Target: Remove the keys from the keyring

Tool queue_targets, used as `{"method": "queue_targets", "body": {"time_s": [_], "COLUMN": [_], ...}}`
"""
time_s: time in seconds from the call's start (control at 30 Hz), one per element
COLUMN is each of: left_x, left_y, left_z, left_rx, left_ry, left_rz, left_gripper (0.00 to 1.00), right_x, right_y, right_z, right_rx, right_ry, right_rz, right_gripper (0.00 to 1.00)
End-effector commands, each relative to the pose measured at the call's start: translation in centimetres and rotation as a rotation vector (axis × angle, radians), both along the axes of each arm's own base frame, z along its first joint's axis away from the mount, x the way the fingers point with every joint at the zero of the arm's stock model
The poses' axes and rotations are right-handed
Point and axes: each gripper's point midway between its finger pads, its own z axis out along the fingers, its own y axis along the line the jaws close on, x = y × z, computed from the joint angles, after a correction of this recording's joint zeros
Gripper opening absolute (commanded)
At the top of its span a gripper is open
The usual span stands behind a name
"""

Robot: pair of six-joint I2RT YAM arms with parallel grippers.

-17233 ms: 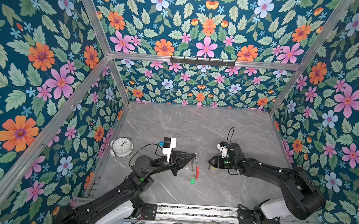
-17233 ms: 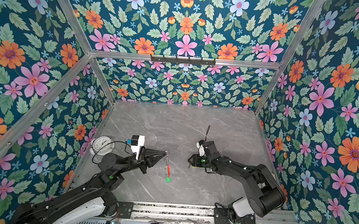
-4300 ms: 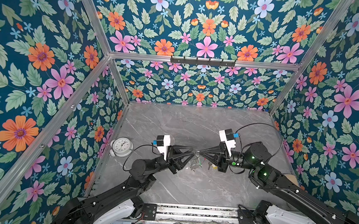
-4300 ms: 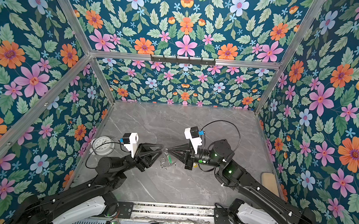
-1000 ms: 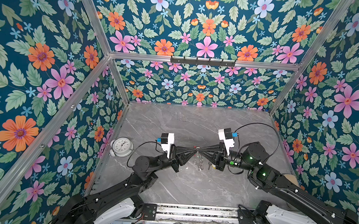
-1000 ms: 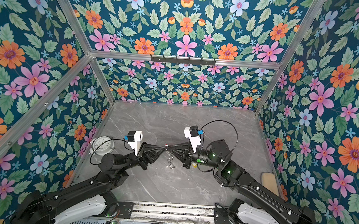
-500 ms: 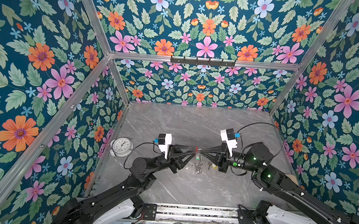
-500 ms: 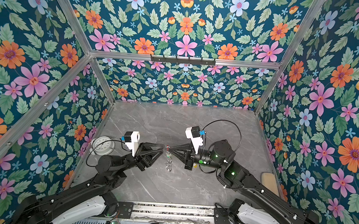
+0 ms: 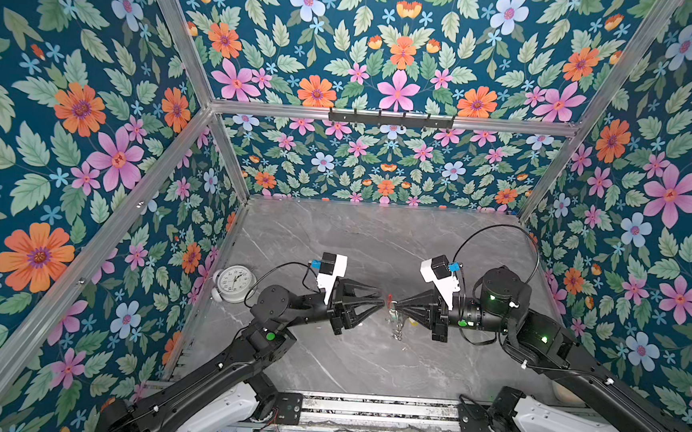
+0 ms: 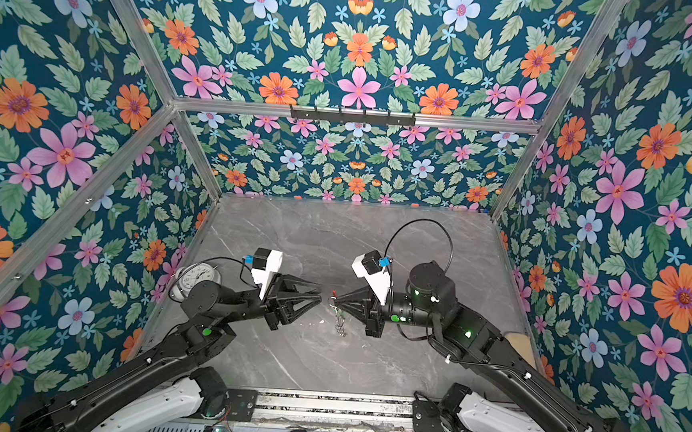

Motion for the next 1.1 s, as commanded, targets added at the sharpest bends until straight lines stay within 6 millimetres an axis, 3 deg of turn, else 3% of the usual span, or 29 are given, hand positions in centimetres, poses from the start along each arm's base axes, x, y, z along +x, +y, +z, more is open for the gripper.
{"method": "queue_targets", "body": {"time_s": [0.0,0.93,1.07], "left_x": [-1.0,-1.5,-1.1], "left_y": [-0.6,-1.9,-1.9], "left_z": [-1.2,-2.4,-2.5], "left_rx": [0.077,0.191,0.190], "left_ry": [0.012,0.049,0.047], "left_rz": [-0.084,-0.194,-0.165], "left_gripper": [0.36,0.07,0.09], "right_x": [-0.5,1.3,1.2], "right_y": [-0.3,-0.2,-0.1], "right_z": [-1.0,-1.6,-1.5], "right_rx": [-0.065,-0.160,-0.159], "right_ry": [-0.018,-0.043,-0.038], "right_rz": [0.030,-0.033,-0.024], "right_gripper": [0.00,0.00,0.00]}}
